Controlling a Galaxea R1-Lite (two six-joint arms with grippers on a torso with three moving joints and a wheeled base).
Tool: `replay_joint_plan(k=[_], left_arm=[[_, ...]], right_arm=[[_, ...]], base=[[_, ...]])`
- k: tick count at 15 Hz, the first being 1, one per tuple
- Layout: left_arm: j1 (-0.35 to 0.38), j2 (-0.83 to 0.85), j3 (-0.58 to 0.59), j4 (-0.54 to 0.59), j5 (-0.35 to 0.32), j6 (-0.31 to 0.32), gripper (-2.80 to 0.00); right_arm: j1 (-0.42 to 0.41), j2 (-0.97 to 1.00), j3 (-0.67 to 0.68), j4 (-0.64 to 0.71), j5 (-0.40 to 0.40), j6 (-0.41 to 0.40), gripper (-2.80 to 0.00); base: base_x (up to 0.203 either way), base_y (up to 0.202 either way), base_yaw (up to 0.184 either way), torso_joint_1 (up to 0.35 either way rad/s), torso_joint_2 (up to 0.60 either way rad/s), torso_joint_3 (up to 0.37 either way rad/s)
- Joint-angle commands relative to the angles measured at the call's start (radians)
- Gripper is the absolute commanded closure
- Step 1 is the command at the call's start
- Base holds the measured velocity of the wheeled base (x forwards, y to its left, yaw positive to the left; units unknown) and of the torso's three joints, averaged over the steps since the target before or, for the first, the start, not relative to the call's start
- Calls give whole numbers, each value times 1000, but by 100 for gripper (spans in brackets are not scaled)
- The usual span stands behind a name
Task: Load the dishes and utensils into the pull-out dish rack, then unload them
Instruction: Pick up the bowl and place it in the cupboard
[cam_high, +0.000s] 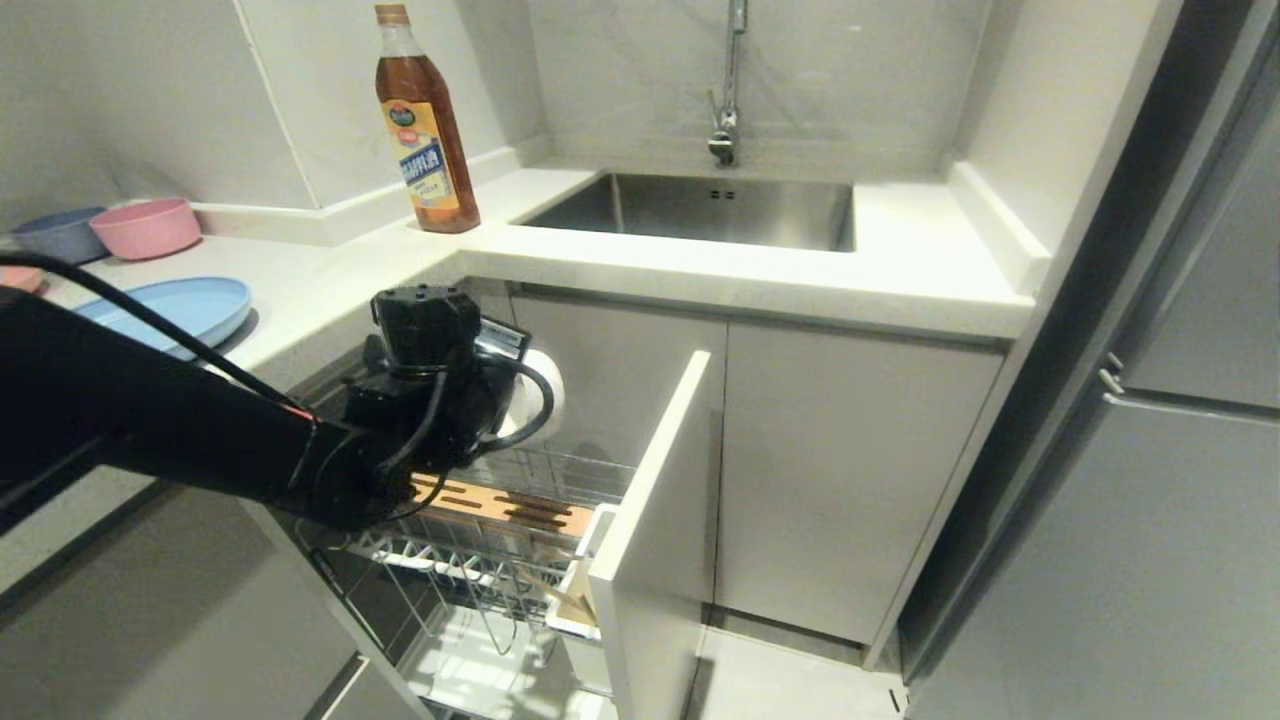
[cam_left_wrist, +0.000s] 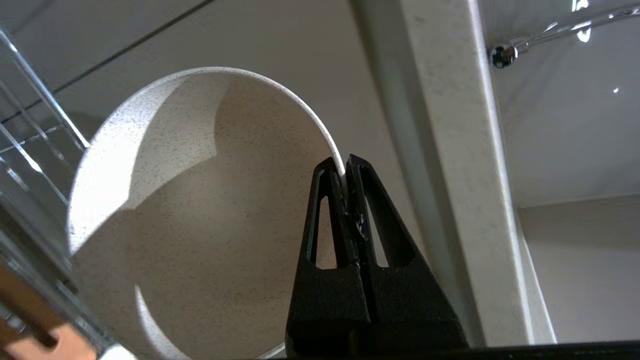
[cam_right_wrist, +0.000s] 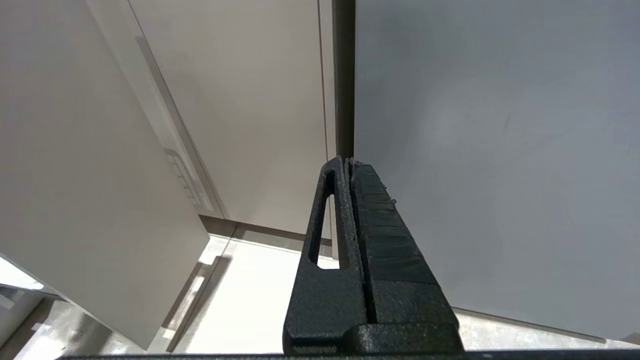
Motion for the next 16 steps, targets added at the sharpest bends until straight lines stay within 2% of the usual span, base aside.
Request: replay_joint_plan(k=[1, 5, 16], left_arm=[[8, 81, 4, -45, 3, -7, 0], [10, 178, 1, -157, 8, -9, 0], [9, 315, -32, -242, 41, -47, 0]], right_arm=[[0, 0, 0, 0, 0, 0, 0], [0, 0, 0, 0, 0, 0, 0], [0, 0, 0, 0, 0, -1, 0]], base=[[0, 0, 0, 0, 0, 0], [0, 0, 0, 0, 0, 0], [0, 0, 0, 0, 0, 0]])
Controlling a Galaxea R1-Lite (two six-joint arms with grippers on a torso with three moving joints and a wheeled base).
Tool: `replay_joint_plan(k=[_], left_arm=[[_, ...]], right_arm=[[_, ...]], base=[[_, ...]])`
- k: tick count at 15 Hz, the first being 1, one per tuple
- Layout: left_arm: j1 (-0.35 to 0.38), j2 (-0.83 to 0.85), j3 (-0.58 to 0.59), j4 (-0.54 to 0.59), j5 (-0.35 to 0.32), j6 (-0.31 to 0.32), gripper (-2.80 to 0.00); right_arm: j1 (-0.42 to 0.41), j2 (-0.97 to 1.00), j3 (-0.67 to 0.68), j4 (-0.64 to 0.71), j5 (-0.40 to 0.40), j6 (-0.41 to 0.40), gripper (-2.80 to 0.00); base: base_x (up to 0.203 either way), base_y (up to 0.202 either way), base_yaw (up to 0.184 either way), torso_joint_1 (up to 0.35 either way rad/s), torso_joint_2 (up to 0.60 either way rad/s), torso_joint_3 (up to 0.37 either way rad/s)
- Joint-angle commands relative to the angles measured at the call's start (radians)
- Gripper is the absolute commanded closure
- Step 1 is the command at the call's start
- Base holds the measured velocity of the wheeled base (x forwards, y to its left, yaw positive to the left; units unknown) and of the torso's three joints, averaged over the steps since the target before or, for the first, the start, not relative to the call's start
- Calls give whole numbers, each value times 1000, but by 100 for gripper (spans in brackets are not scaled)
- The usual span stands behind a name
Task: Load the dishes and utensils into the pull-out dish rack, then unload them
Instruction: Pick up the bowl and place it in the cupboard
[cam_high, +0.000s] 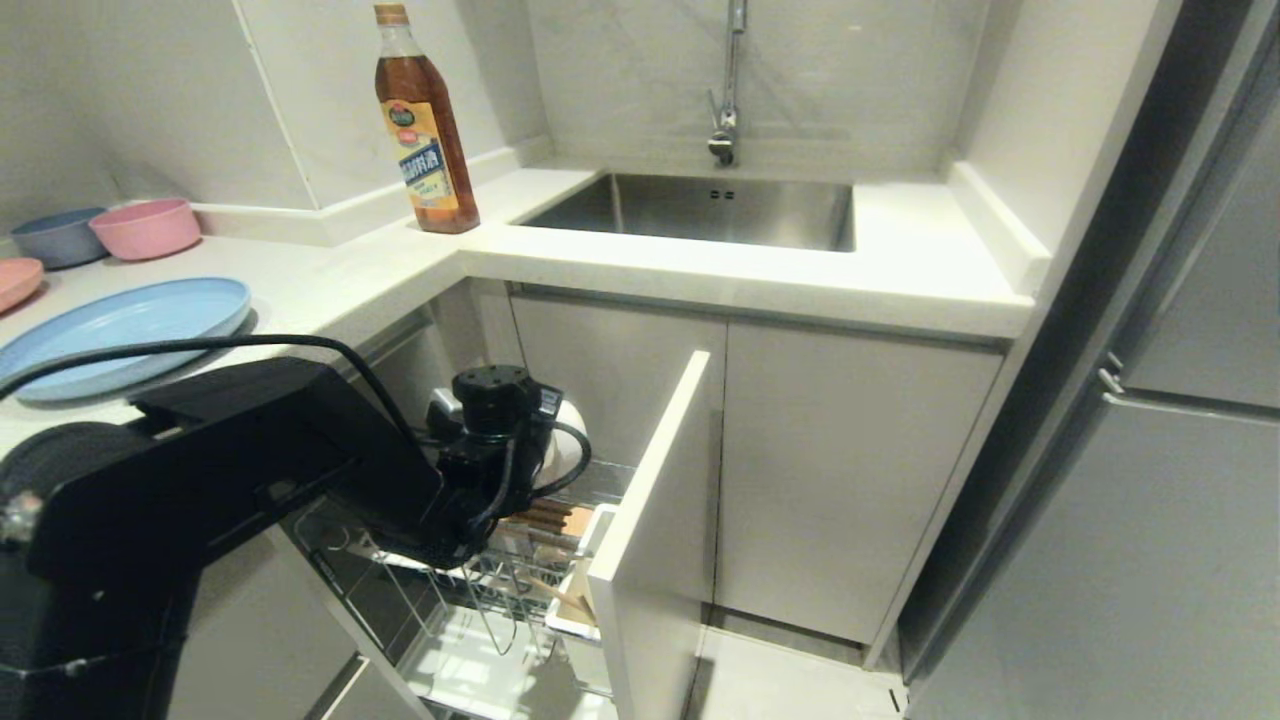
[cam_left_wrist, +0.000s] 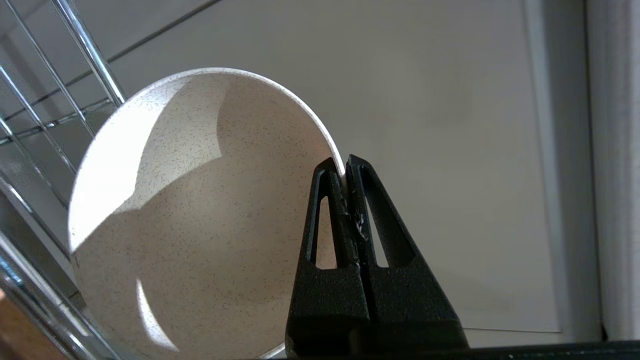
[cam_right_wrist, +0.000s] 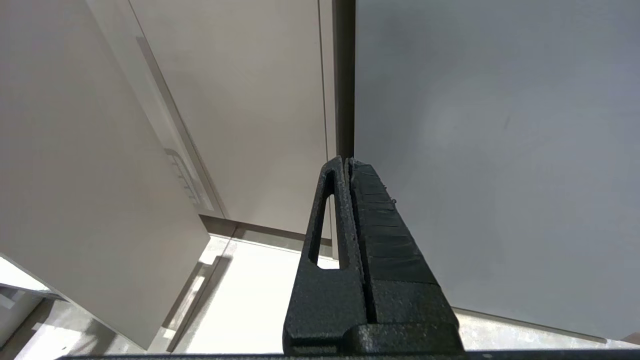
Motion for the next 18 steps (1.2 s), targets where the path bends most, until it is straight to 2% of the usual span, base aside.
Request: replay_joint_plan(k=[1, 6, 18], left_arm=[[-1, 25, -2, -16, 3, -8, 0], [1, 67, -3, -96, 1, -9, 0], [-1, 58, 5, -92, 4, -13, 0]], right_arm=[[0, 0, 0, 0, 0, 1, 0], [0, 0, 0, 0, 0, -1, 0], [0, 0, 0, 0, 0, 0, 0]], base=[[0, 0, 0, 0, 0, 0], [0, 0, 0, 0, 0, 0], [0, 0, 0, 0, 0, 0]])
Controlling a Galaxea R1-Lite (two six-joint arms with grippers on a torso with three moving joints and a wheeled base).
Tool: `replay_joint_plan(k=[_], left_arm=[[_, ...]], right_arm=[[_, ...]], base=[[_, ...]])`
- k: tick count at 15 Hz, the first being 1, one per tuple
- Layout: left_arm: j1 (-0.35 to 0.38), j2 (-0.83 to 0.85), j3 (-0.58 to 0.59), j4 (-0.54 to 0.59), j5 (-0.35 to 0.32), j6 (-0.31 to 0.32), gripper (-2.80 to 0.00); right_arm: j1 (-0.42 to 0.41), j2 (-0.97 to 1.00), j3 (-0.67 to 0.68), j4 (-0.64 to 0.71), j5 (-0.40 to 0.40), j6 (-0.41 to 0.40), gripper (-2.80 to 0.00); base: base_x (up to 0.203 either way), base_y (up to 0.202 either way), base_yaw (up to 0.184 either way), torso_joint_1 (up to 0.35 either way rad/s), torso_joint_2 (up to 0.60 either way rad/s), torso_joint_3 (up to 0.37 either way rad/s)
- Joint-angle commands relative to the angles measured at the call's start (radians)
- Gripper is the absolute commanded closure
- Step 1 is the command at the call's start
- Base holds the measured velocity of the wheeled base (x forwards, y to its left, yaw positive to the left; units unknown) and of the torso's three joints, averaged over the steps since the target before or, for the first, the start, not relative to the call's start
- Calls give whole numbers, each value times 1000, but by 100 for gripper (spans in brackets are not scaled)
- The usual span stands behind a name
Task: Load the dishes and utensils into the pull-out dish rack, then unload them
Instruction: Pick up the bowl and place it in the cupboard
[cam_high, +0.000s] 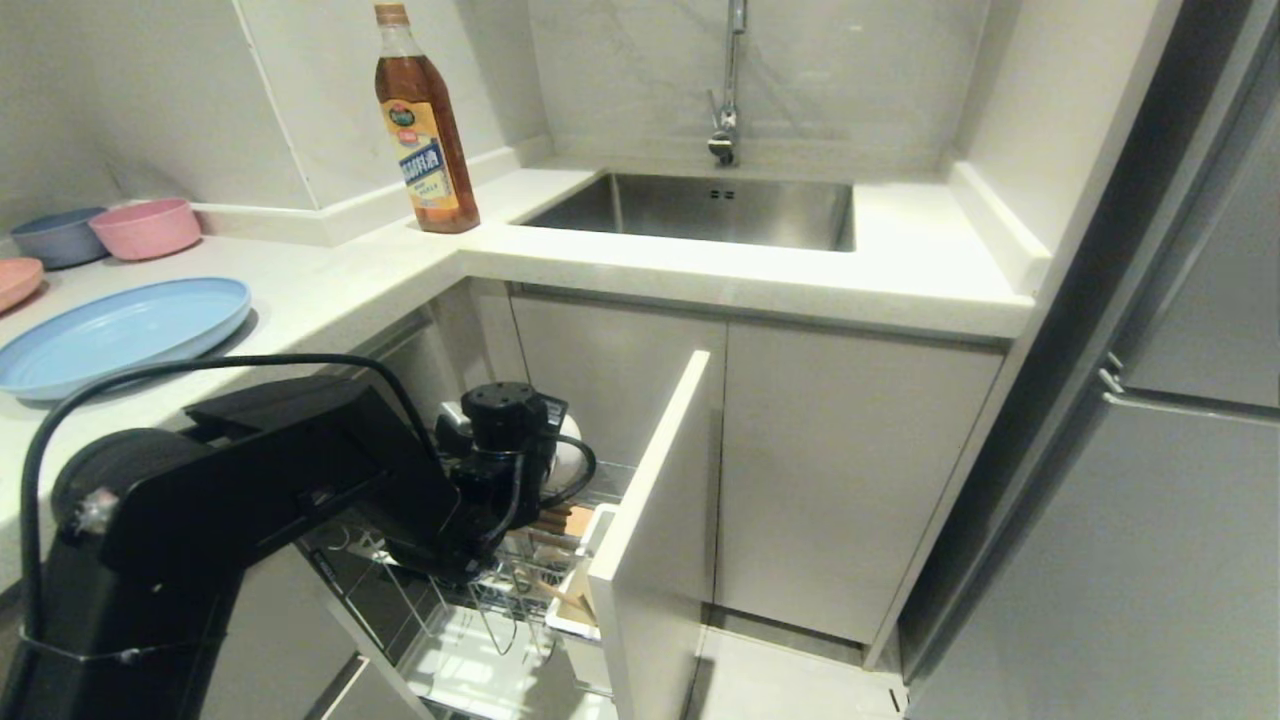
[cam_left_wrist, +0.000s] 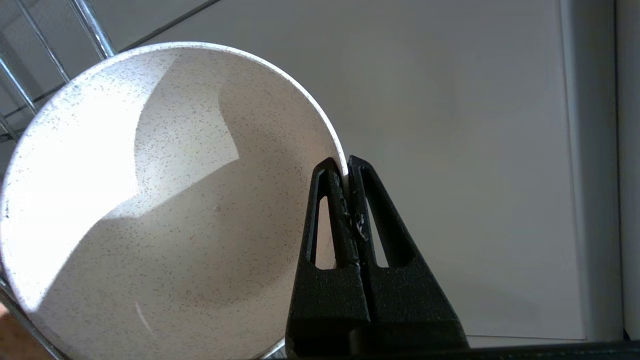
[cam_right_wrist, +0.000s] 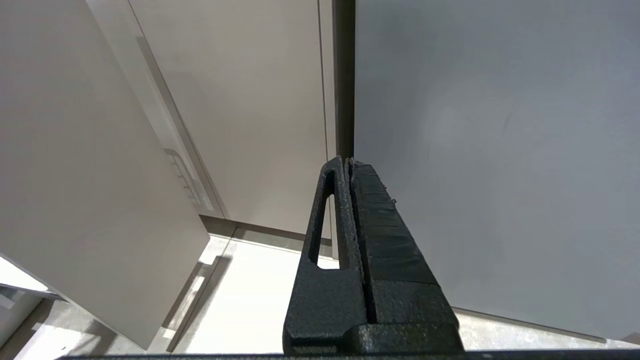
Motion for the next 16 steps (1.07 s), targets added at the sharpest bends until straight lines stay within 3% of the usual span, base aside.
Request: replay_joint_plan(k=[1, 16], left_arm=[[-2, -7, 5, -4, 4, -5, 0], [-5, -86, 35, 50, 22, -7, 0]], right_arm=[[1, 0, 0, 0, 0, -1, 0], [1, 0, 0, 0, 0, 0, 0]], base=[[0, 0, 0, 0, 0, 0], [0, 0, 0, 0, 0, 0]])
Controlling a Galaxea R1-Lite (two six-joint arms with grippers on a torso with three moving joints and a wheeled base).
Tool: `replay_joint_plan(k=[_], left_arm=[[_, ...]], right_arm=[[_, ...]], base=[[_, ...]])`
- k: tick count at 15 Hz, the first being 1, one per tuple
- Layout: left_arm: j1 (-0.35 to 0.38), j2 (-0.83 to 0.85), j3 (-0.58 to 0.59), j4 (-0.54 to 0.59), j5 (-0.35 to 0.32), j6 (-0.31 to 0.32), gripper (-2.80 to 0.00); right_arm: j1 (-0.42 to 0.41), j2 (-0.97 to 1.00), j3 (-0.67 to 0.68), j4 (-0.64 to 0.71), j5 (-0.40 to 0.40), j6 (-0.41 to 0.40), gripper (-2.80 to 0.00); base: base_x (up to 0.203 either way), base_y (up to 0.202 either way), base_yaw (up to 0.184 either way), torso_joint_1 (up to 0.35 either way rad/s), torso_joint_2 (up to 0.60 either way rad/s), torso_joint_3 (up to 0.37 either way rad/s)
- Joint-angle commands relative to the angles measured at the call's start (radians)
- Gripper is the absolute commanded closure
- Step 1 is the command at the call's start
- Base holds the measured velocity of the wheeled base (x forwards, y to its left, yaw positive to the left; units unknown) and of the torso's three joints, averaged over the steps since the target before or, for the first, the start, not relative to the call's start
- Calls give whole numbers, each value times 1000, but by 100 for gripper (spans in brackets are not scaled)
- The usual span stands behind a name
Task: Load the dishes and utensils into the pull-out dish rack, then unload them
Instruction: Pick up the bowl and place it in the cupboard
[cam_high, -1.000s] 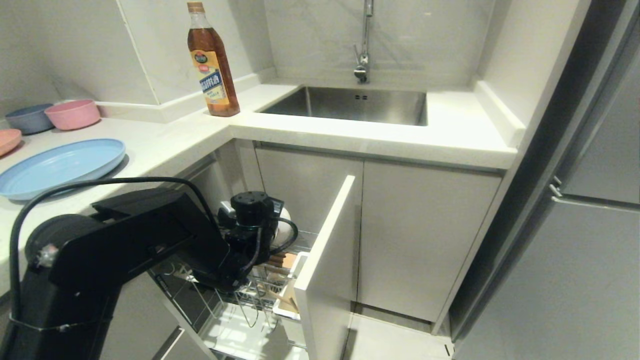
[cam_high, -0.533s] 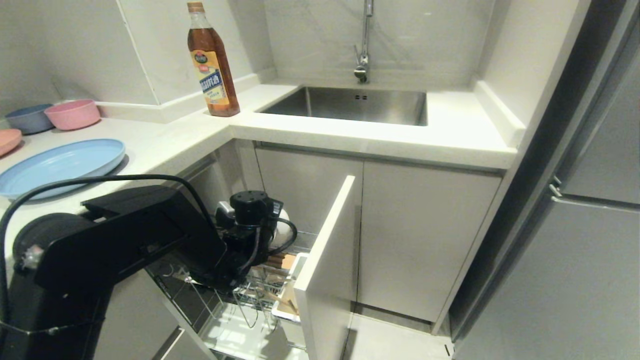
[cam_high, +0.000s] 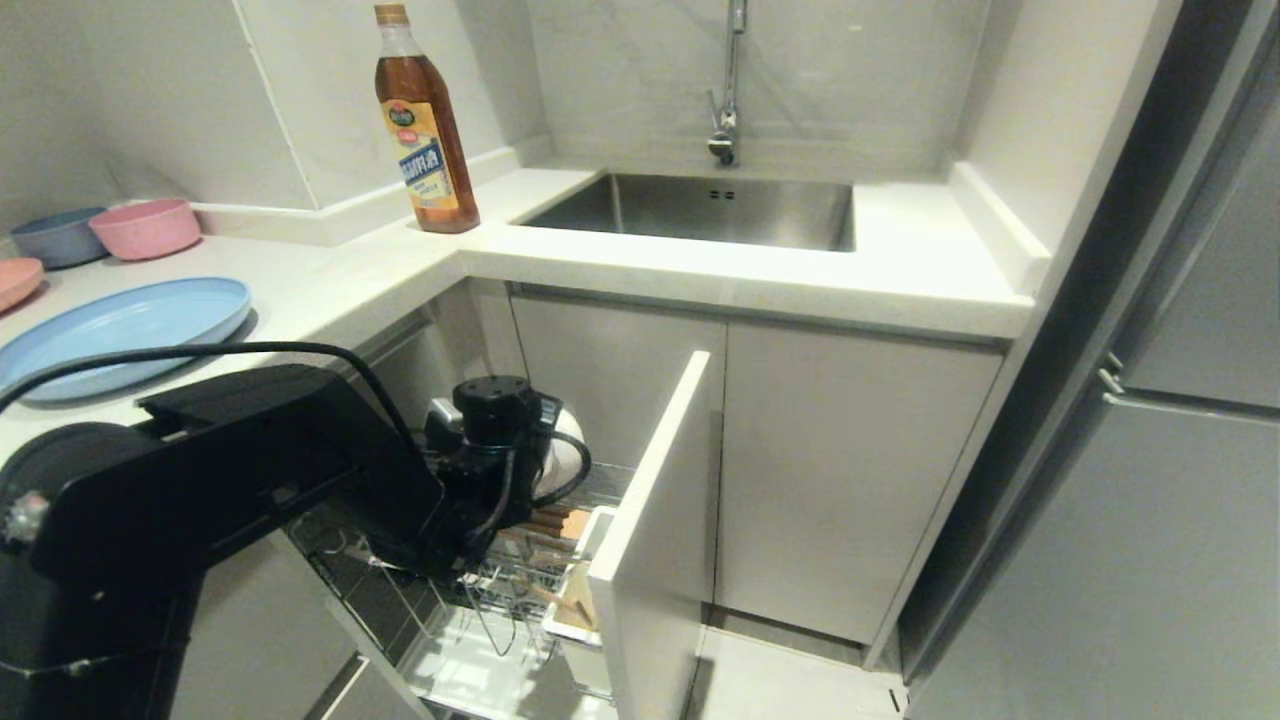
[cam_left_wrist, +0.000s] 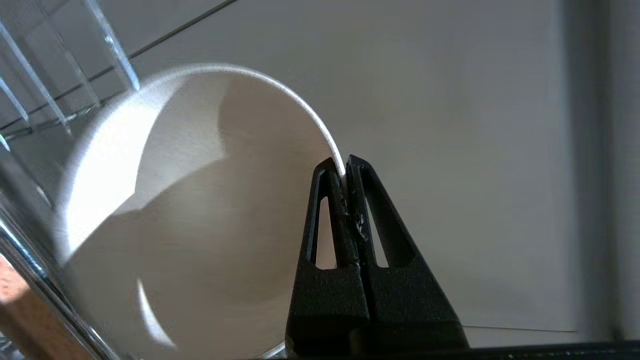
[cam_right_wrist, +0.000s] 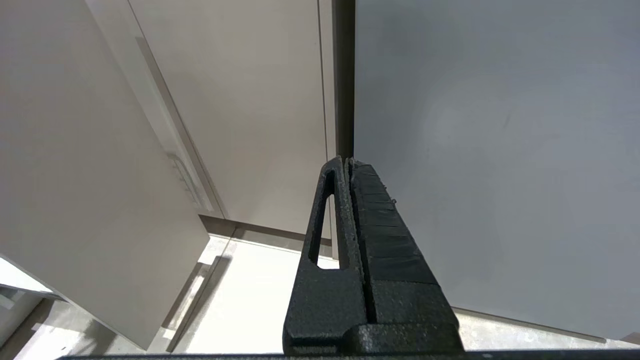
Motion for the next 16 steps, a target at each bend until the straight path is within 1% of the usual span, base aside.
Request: replay_joint_plan(k=[1, 4, 7, 9, 16], left_arm=[[0, -30, -2, -10, 3, -6, 0], [0, -51, 1, -14, 2, -11, 0], [0, -48, 6, -18, 0, -72, 0], [1, -34, 8, -25, -3, -87, 0], [1, 13, 5, -44, -3, -92, 0]], right_arm=[[1, 0, 0, 0, 0, 1, 0], [1, 0, 0, 0, 0, 1, 0], [1, 0, 0, 0, 0, 0, 0], [1, 0, 0, 0, 0, 1, 0], [1, 0, 0, 0, 0, 1, 0]], base=[[0, 0, 0, 0, 0, 0], [0, 0, 0, 0, 0, 0], [0, 0, 0, 0, 0, 0], [0, 0, 0, 0, 0, 0], [0, 0, 0, 0, 0, 0]])
